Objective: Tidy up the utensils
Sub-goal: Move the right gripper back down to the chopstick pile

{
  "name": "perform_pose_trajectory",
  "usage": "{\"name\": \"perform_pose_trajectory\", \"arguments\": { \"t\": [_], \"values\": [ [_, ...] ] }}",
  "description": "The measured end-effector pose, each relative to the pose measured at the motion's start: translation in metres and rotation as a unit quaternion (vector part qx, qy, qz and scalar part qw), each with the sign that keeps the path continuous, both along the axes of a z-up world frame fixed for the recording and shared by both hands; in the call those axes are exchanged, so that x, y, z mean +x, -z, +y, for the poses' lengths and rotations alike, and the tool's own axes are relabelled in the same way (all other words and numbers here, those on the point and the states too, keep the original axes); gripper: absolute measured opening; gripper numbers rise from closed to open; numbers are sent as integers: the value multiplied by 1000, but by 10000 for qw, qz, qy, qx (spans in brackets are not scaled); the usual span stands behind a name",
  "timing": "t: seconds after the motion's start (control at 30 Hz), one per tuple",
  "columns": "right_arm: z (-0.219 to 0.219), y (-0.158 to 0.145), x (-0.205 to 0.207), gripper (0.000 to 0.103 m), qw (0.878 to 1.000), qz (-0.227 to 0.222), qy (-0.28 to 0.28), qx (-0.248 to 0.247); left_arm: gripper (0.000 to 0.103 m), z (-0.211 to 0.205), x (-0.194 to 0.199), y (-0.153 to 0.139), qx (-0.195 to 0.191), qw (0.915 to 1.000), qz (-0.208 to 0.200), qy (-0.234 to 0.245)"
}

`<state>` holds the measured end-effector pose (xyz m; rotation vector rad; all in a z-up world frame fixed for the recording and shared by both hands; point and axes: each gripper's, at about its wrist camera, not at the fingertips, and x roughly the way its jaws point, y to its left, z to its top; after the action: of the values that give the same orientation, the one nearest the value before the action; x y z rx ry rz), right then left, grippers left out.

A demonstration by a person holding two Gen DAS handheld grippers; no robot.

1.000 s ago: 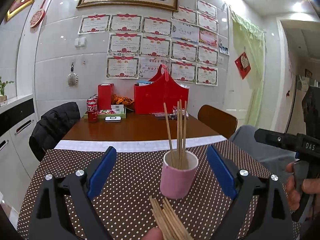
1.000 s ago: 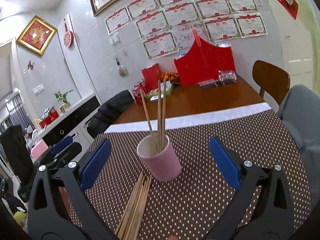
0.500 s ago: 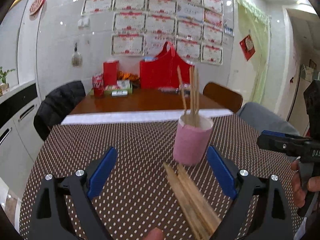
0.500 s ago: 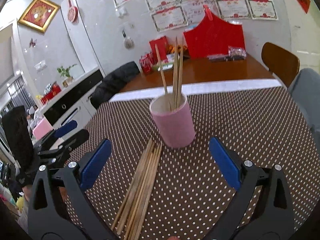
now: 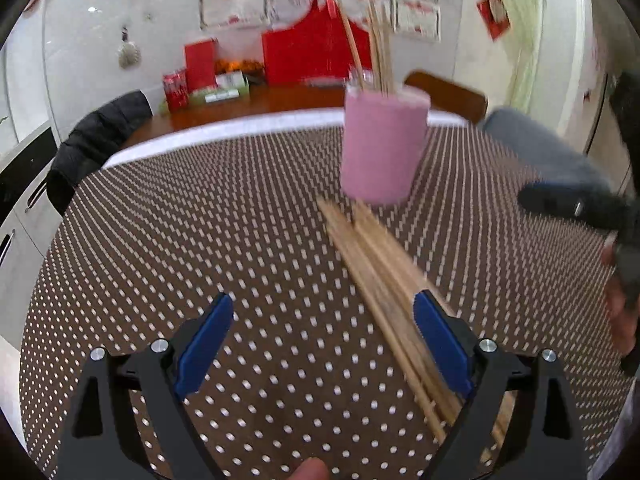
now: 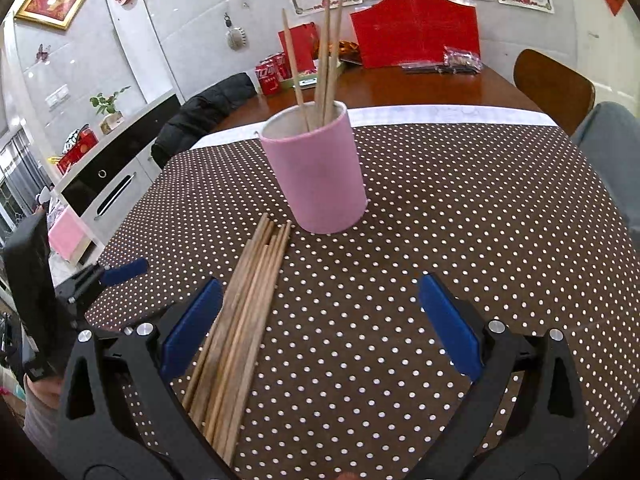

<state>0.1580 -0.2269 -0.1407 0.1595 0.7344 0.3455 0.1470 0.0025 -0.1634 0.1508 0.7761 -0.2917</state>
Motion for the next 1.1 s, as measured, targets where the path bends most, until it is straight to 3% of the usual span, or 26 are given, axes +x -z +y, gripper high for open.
{"name": "perform_pose_trajectory", "arguments": {
  "t": [0.2,1.1],
  "values": [
    [-3,2,0,97,10000,36,12,-48,90,-8,1,20,312,9991,290,7],
    [13,21,4,97,9987,262,-184,-389,91,2,30,29,267,9954,651,-656]
  ]
}}
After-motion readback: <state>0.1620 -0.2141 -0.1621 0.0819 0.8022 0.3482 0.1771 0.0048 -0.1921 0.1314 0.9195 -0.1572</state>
